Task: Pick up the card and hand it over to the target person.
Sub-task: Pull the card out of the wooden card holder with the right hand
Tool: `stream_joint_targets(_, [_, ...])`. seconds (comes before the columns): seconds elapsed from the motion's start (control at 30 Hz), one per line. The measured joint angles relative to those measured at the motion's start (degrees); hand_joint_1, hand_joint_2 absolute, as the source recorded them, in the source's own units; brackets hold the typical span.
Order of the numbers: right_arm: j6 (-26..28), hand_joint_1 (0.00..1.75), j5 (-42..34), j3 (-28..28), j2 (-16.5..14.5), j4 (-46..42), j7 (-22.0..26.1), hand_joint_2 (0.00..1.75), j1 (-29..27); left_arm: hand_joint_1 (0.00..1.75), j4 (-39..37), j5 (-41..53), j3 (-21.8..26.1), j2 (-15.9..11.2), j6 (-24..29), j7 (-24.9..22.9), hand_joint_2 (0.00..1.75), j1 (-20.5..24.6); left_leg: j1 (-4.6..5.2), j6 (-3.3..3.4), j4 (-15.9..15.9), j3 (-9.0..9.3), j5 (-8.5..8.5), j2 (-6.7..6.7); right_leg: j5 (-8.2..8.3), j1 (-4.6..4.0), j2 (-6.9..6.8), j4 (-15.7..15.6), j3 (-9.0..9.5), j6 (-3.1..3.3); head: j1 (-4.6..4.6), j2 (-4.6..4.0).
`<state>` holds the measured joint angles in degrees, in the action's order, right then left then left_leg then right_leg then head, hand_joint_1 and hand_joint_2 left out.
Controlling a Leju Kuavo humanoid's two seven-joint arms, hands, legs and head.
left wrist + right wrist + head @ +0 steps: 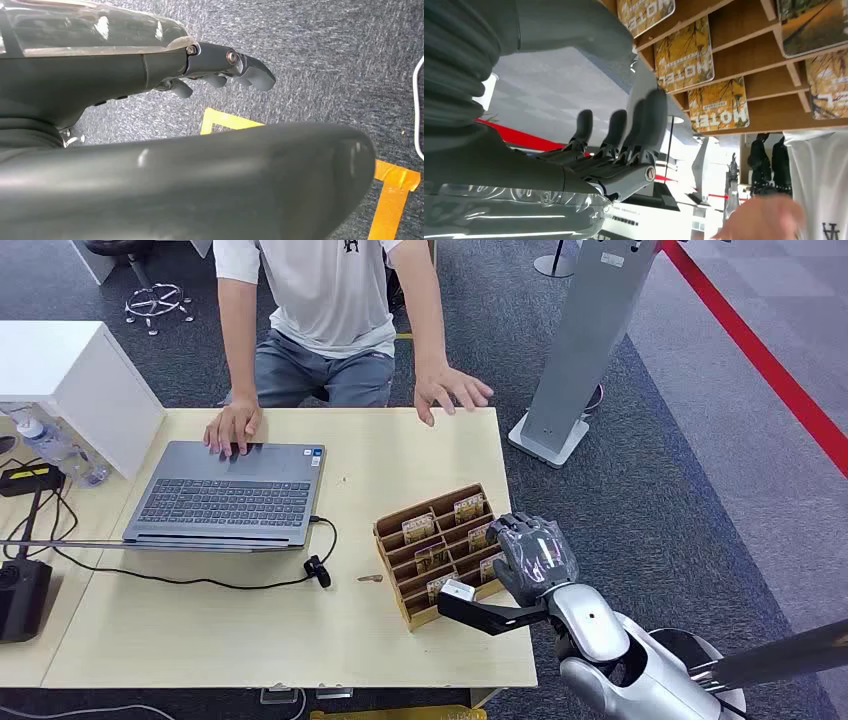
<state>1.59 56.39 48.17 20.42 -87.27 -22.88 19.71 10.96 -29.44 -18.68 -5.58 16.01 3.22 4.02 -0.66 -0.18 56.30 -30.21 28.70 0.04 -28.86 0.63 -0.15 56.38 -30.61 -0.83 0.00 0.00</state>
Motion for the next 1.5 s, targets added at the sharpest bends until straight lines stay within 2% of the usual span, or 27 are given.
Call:
stream_joint_targets(0.23, [0.04, 0.93, -0.31, -0.14, -0.19, 0.77, 0.25, 1.75, 0.06, 0.00, 0.00, -0.02, -0.07, -0.02, -0.05, 0.04, 0.00, -0.02, 0.01, 0.00, -0.03, 0.00, -0.02, 0.00, 0.02, 0.01, 0.01, -0.02, -0.01, 0.02, 0.00, 0.00])
stream_joint_targets(0.37, [0.27, 0.87, -0.79, -0.22, -0.45, 1.93, 0.79, 1.75, 0.11, 0.00, -0.07, -0.09, -0.23, -0.03, -0.10, -0.02, 0.00, 0.02, 0.01, 0.01, -0.01, -0.01, -0.01, -0.01, 0.00, 0.01, -0.01, 0.00, -0.01, 0.00, 0.00, 0.00])
stream_joint_targets(0.53, [0.46, 1.00, -0.93, -0.33, -0.66, 2.30, 0.96, 1.75, 0.14, 0.00, -0.01, -0.19, -0.27, -0.04, -0.15, 0.07, 0.00, 0.00, 0.01, 0.00, 0.01, -0.01, 0.01, -0.01, -0.01, 0.01, -0.01, 0.01, -0.01, 0.00, 0.00, 0.00])
stream_joint_targets(0.8, [0.43, 0.93, -0.93, -0.50, -0.63, 2.29, 0.96, 1.75, 0.14, 0.00, 0.02, -0.18, -0.35, -0.09, -0.28, 0.23, 0.00, -0.01, 0.02, 0.01, 0.00, -0.03, -0.01, -0.01, -0.01, 0.02, 0.00, 0.02, -0.03, 0.01, 0.00, 0.00])
stream_joint_targets(1.0, [0.38, 1.00, -0.96, -1.01, -0.38, 2.17, 0.96, 1.75, -0.13, 0.00, 0.01, -0.11, -0.60, -0.24, -0.47, 0.58, 0.00, -0.02, 0.02, 0.00, 0.02, -0.03, 0.00, -0.01, -0.02, 0.02, -0.01, 0.04, -0.04, 0.01, 0.00, 0.00])
stream_joint_targets(1.5, [0.56, 0.93, -1.03, -1.91, 0.13, 1.48, 0.80, 1.75, -0.74, 0.00, -0.06, -0.06, -1.11, -0.29, -0.69, 0.80, 0.00, 0.01, 0.02, 0.01, 0.04, -0.04, 0.01, -0.05, -0.03, 0.02, -0.05, 0.04, -0.04, -0.01, 0.00, 0.00])
